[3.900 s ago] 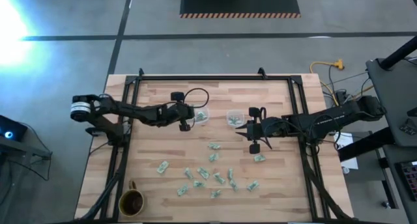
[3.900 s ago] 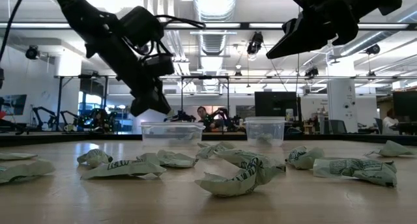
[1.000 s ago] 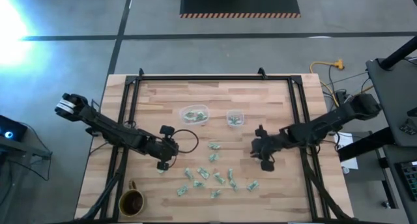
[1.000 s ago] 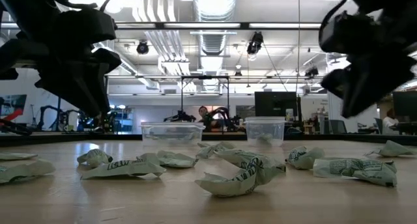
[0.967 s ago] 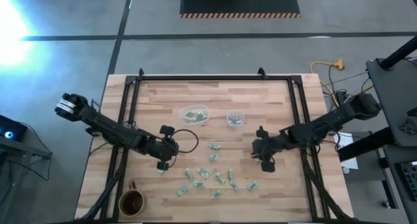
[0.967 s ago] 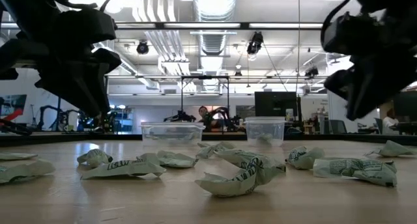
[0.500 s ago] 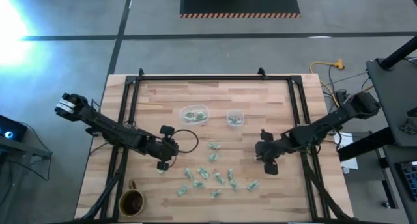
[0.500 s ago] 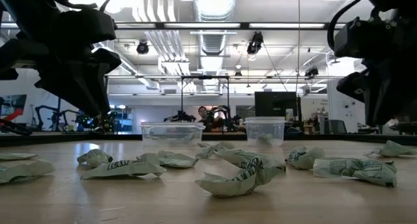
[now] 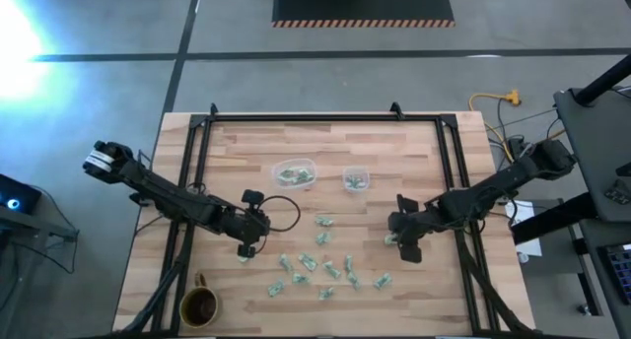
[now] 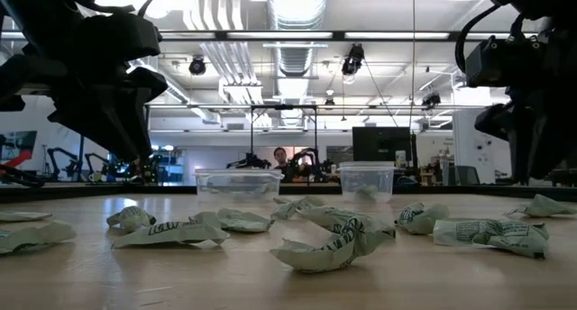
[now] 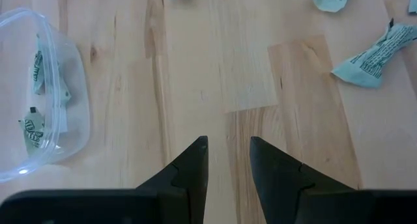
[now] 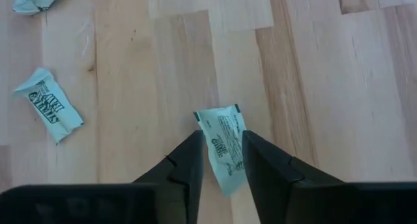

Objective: Pick and place Stevia / Truvia into bins
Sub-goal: Put the stevia packet into the transparent square container

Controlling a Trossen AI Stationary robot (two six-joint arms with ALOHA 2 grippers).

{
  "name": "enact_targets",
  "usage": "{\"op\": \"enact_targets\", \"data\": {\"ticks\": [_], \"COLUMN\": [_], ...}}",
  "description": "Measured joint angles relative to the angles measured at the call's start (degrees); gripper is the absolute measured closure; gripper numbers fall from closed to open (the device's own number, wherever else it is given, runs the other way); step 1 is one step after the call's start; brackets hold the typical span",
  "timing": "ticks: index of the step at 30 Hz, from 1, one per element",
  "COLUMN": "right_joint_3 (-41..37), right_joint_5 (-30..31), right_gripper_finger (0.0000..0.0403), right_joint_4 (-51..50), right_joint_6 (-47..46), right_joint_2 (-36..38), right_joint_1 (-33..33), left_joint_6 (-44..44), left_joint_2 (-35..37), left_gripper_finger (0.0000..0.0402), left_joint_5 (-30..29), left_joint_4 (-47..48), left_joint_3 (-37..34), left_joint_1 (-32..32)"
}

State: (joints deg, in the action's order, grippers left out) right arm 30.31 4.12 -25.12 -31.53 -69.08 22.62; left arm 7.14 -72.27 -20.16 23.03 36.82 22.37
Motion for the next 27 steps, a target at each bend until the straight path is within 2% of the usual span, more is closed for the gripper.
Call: {"op": "enact_targets", "data": {"ticks": [10, 27], "right_joint_3": [-2.4, -2.6], "right_joint_5": [1.1, 4.3], "right_gripper_finger": [0.0262, 0.0269], "right_joint_4": [3.1, 5.1], "right_joint_6": [-1.3, -2.0], "right_joint_2": [-1.3, -8.4], "right_joint_1": [1.7, 2.0], "left_joint_6": [0.0, 0.0], "left_joint_2": [0.0, 0.0], "left_gripper_finger": [0.0305, 0.0305], "left_joint_5": [0.0, 0.0], "left_joint_4": [-0.1, -0.2], "left_joint_3": [-0.3, -0.5], "left_joint_1": [0.0, 0.0]}}
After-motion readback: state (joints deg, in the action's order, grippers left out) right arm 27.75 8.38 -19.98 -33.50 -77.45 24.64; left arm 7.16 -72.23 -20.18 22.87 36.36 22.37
